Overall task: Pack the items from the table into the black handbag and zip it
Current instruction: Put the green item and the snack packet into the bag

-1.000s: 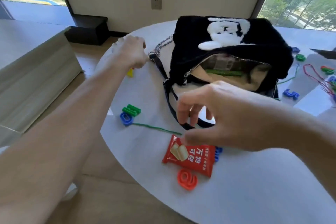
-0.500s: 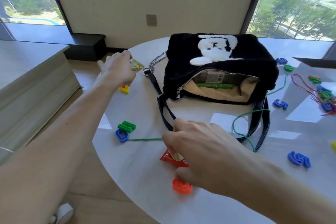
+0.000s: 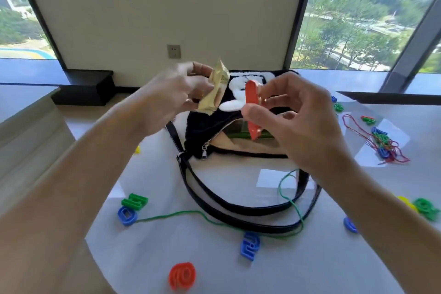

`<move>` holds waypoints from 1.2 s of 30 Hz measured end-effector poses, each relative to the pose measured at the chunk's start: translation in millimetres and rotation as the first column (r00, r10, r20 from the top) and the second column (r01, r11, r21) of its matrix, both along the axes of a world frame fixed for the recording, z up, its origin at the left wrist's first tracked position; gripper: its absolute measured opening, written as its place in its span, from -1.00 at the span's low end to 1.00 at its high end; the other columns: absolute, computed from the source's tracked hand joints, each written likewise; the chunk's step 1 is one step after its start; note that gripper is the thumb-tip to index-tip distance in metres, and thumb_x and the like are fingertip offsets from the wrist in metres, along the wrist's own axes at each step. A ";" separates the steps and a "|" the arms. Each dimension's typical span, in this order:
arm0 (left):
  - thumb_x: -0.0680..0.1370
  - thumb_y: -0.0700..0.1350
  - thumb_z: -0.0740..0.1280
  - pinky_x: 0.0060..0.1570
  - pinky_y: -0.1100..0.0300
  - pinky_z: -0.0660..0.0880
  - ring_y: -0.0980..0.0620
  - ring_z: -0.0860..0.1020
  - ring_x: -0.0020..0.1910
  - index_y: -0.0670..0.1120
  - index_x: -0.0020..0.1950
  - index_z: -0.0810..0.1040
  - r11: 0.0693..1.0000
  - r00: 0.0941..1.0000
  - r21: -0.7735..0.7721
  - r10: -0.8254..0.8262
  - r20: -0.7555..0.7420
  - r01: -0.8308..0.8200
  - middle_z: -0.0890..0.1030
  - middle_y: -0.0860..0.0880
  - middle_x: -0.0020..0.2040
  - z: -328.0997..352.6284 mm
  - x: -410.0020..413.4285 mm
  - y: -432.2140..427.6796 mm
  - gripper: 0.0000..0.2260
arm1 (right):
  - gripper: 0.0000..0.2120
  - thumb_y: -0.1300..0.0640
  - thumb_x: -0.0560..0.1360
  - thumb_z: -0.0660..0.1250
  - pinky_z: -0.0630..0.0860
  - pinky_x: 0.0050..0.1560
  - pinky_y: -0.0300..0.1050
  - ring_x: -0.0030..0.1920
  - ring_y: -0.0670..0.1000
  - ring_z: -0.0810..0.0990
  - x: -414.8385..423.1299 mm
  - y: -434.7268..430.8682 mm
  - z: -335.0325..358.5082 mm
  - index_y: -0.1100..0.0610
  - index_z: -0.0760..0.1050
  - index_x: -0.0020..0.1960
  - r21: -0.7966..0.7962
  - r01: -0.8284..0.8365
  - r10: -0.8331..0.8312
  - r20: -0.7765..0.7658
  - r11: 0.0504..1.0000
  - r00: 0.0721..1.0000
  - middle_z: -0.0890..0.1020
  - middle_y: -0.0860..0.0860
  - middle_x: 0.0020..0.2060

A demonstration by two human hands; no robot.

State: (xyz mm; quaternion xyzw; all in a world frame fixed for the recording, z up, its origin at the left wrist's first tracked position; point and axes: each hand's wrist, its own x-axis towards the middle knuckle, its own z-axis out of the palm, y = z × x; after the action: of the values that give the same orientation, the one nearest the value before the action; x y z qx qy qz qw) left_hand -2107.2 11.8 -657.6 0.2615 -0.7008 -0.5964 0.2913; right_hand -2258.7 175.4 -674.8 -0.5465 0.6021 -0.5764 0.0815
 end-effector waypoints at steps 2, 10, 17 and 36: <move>0.54 -0.24 0.32 -0.04 0.11 0.61 -0.04 0.66 -0.02 -0.17 0.19 0.52 0.989 0.990 0.087 -0.117 -0.072 0.123 0.68 -0.15 0.01 -0.4 -15.8 21.1 -0.78 | -0.75 -0.04 0.38 0.57 0.66 -0.25 -0.13 -0.10 -0.11 0.69 -5.9 -4.4 -3.2 0.00 0.56 -0.08 -0.094 0.077 -0.071 0.066 0.993 0.995 0.69 -0.09 -0.10; 0.62 -0.04 0.30 0.00 0.12 0.61 -0.07 0.64 0.13 -0.13 0.39 0.49 0.934 0.956 0.247 -0.209 -0.204 0.257 0.62 -0.18 0.26 -19.6 -54.2 58.8 -0.64 | -0.73 -0.02 0.37 0.58 0.53 -0.14 -0.33 -0.08 -0.12 0.61 -21.9 -8.8 -20.5 0.02 0.57 -0.03 -0.077 0.119 -0.124 -0.066 0.990 0.990 0.55 -0.11 -0.02; 0.53 -0.13 0.38 0.03 0.12 0.61 -0.11 0.65 0.17 -0.14 0.33 0.53 0.955 0.943 0.205 -0.145 -0.301 0.212 0.66 -0.18 0.19 -28.4 -66.1 54.8 -0.63 | -0.75 0.28 0.43 0.46 0.68 -0.09 0.01 0.01 0.04 0.67 -41.5 -12.0 -27.5 0.09 0.43 -0.03 -0.002 -0.035 0.035 0.139 0.999 0.990 0.63 0.06 -0.04; 0.46 -0.17 0.39 -0.23 0.00 0.52 -0.11 0.52 -0.09 -0.09 0.08 0.56 0.372 0.750 -0.928 0.618 0.235 -0.015 0.48 0.00 0.01 -56.9 -47.1 11.4 -0.80 | -0.72 0.08 0.47 0.51 0.52 -0.45 -0.18 -0.38 -0.09 0.63 -75.1 -18.2 -54.9 0.06 0.40 -0.20 0.486 -0.055 -0.138 0.352 0.872 0.926 0.69 -0.02 -0.33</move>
State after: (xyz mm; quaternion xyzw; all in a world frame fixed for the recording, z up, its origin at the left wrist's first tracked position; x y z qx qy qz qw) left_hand -2154.3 23.2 -714.5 0.3661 -0.8860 0.0380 0.2819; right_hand -2333.8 157.3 -729.7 -0.3743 0.7125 -0.5013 0.3177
